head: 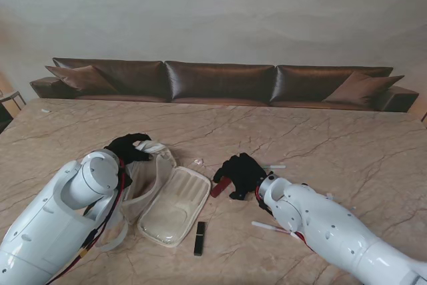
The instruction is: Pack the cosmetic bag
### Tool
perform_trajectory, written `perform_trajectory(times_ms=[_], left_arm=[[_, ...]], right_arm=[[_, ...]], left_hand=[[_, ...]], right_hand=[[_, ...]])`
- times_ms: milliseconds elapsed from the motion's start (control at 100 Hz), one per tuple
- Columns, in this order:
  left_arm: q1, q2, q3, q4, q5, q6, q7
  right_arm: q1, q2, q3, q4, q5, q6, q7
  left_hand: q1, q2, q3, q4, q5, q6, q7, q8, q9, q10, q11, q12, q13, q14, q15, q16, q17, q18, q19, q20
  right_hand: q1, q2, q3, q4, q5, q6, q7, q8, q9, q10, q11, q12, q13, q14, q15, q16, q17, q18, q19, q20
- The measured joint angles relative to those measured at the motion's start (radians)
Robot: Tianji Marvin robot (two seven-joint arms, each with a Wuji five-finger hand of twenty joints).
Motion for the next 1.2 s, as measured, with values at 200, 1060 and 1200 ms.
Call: perform_trajectory(times_ms=[200,1060,1200], left_arm=[[0.003,0.0,-0.001,-0.002,-0.002,-0.002,0.004],[0.006,0.0,-0.006,-0.003,-0.006,-0.002,0.001],[0.004,0.001,-0.001,-0.005,-0.005,-0.002,0.0]], right_arm=[[0.045,-0.03,-0.054,0.072,0.019,0.008,-0.075],[-0.031,-0.004,0.079,-0.071,-0.098,-0.003,-0.135],[-0.027,-0.011,0.07,-0.089,-0.097,0.008,-0.198]], left_hand=[[-0.001,0.0,0.001,0.0,0.0,0.0,0.0,0.0,0.0,0.0,0.0,0.0,0.0,0.0,0.0,0.0,0.0,0.0,0.0,0.0],[-0.003,0.0,0.004,0.0,0.0,0.0,0.0,0.0,0.0,0.0,0.0,0.0,0.0,0.0,0.0,0.0,0.0,0.0,0.0,0.0],[-0.003,0.0,0.004,0.0,0.0,0.0,0.0,0.0,0.0,0.0,0.0,0.0,0.0,0.0,0.0,0.0,0.0,0.0,0.0,0.0]], right_hand=[[0.026,-0.054,0.017,-0.161,0.228,-0.202,0.229,0.057,0.014,0.0,0.0,-0.015,0.03,0.0,0.014,0.004,0.036,0.0,0.054,0.0],[0.04,0.011,0.051,-0.146,0.237,-0.203,0.229,0.31,0.129,-0.07,0.092,0.11,0.1,-0.001,0.053,0.033,0.094,-0.022,0.114,0.025],[0.04,0.017,0.042,-0.146,0.237,-0.202,0.221,0.31,0.155,-0.071,0.093,0.116,0.108,-0.001,0.053,0.033,0.095,-0.022,0.112,0.025]])
